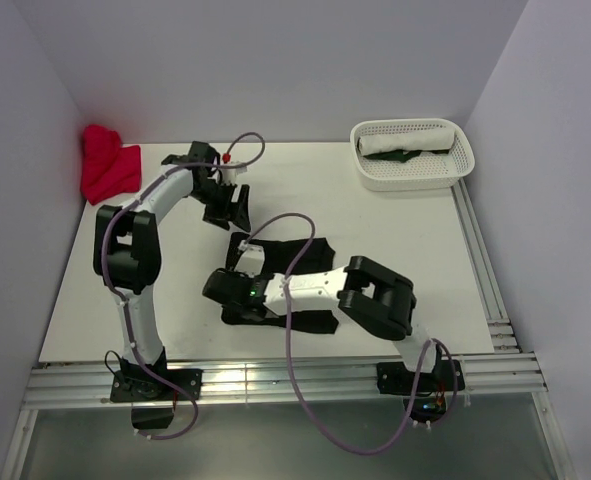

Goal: Roll the t-shirts
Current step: Roll the tshirt

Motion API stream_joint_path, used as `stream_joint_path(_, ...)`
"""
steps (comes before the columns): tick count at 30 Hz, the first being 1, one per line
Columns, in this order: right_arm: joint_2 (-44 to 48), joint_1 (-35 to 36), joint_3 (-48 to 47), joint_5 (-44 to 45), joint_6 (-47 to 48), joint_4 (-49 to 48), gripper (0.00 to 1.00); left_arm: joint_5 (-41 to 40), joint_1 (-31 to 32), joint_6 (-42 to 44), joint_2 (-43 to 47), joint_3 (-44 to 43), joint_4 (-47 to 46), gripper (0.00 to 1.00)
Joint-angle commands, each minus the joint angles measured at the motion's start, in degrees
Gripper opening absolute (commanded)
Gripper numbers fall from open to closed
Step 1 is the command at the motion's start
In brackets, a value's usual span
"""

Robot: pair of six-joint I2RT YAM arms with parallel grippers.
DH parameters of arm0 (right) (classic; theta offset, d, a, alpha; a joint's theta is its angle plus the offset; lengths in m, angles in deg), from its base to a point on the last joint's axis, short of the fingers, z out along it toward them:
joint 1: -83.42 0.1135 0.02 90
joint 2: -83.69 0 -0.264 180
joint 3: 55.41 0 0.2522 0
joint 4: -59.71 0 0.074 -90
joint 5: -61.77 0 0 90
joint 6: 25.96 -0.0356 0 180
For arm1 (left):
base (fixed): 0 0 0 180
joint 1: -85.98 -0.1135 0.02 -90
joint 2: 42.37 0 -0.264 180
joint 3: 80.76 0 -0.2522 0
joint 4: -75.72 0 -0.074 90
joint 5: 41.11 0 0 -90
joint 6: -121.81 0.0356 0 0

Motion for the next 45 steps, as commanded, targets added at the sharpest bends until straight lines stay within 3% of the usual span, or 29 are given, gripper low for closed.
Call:
stream_joint_path(1,4.22,-1.1,12.58,-6.03,-2.36,-14.65,0.0,8.85,-2.85,4.24,1.11,-5.4,3.57,0.81)
stream_joint_path(6,10.38,-3.91,30.33,-12.51,-7.54,-41.26,0.0,15.26,-5.84,8.81,2.42,-2.17,4.55,0.83)
stream_joint_path(12,6.71,-6.73,43.81,-18.86,-14.48,-73.44,0.0,20.27,-7.34,13.48,2.87,7.42,1.82,0.83)
stream_joint_path(21,-5.69,-7.52,48.31,-21.24,-21.79,-101.51,0.0,23.09,-7.34,10.58,-0.99,17.09,-8.72,0.77)
stream_joint_path(24,-8.33,-7.7,48.58,-21.85,-22.5,-105.23,0.0,23.45,-7.25,8.83,-2.23,17.45,-11.1,0.73)
stream_joint_path(29,-6.93,-7.7,47.96,-22.12,-20.57,-98.86,0.0,21.0,-6.99,7.51,-1.62,15.43,-10.93,0.62)
stream_joint_path(32,-2.9,-7.7,46.65,-21.68,-17.77,-87.29,0.01,17.06,-6.03,6.81,-0.3,14.38,-9.79,0.44)
stream_joint_path(33,-0.62,-7.7,45.42,-21.16,-16.97,-83.74,0.04,15.9,-5.59,6.63,0.14,14.2,-9.61,0.32)
stream_joint_path(34,0.62,-7.61,44.72,-20.63,-16.26,-80.05,0.06,15.02,-5.32,6.54,0.49,14.02,-9.17,0.27)
stream_joint_path(35,1.76,-7.44,42.97,-20.19,-15.13,-71.92,0.08,13.53,-4.88,6.19,1.28,13.67,-9.0,0.16)
stream_joint_path(37,4.93,-7.17,41.03,-17.56,-14.06,-63.62,0.15,10.1,-4.53,6.1,1.99,12.97,-7.69,0.08)
stream_joint_path(38,6.68,-7.0,39.02,-16.59,-13.19,-55.92,0.24,8.52,-4.18,6.18,2.25,12.7,-7.24,0.02)
stream_joint_path(41,9.23,-5.94,33.84,-12.02,-11.69,-40.89,0.44,5.18,-3.3,6.01,2.95,11.65,-5.48,0.0)
stream_joint_path(45,10.12,-4.27,25.39,-7.01,-10.19,-23.18,0.57,0.26,-1.9,5.66,3.75,10.51,-3.72,0.0)
